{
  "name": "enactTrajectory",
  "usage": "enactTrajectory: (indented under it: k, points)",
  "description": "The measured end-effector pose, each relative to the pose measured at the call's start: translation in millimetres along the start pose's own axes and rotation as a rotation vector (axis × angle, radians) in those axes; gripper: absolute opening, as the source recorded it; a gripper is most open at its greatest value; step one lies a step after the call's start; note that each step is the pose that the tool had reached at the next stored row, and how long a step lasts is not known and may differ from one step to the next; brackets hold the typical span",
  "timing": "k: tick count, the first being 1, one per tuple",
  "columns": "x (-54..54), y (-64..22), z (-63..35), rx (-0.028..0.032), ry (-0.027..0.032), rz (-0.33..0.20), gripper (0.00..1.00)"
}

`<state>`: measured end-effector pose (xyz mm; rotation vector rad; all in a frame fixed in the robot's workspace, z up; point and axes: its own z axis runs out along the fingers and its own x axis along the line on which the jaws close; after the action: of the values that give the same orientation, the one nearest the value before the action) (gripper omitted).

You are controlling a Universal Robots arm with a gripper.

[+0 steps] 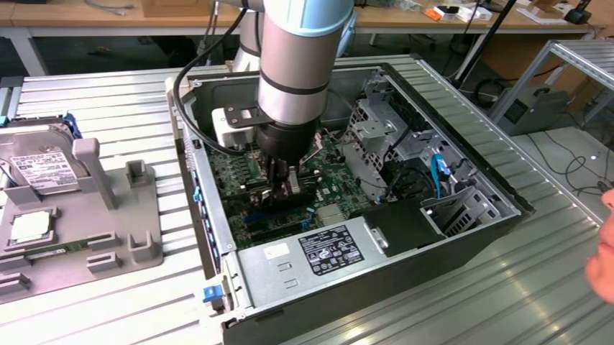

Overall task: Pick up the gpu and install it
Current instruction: 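Insert the gpu into the slot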

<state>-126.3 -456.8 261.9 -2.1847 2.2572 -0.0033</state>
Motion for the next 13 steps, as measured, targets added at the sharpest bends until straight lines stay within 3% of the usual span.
enactTrajectory:
  k: [13]
  points:
    - [0.0, 0.1, 1.2, -0.0001, -0.0003, -0.015, 0.27]
